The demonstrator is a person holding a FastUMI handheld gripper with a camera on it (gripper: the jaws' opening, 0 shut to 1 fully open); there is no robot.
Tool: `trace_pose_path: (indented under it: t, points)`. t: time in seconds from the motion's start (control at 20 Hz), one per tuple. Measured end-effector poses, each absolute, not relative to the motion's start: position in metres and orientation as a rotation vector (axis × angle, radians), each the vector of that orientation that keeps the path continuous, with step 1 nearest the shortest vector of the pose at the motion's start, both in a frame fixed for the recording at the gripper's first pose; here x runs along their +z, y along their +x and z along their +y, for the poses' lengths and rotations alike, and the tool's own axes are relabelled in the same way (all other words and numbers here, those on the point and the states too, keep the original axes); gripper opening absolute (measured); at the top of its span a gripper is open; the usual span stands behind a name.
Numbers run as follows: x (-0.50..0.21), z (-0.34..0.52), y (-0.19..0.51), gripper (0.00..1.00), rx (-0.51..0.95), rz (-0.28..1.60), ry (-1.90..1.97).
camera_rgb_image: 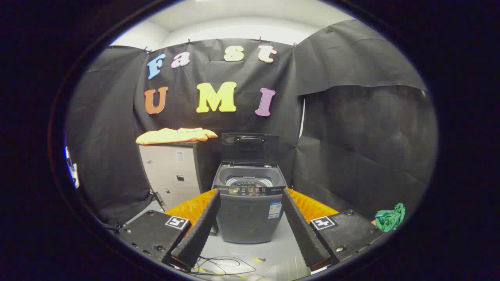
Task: Put the clothes into the washing machine and then close the washing machine lid.
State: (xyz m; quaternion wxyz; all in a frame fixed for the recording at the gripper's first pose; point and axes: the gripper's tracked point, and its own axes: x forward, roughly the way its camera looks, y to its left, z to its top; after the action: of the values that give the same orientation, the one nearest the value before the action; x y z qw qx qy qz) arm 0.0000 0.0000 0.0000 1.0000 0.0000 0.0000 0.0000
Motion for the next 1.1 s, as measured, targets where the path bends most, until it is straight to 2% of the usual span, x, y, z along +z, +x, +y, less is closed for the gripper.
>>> trace_pose_path:
  t: [0.75,1.1]
  points:
    - [-0.004,0.000,-0.003,0.99,-0.008,-0.002,0.006]
    - [0.023,0.006,0.013,0.99,0.007,-0.024,-0.006]
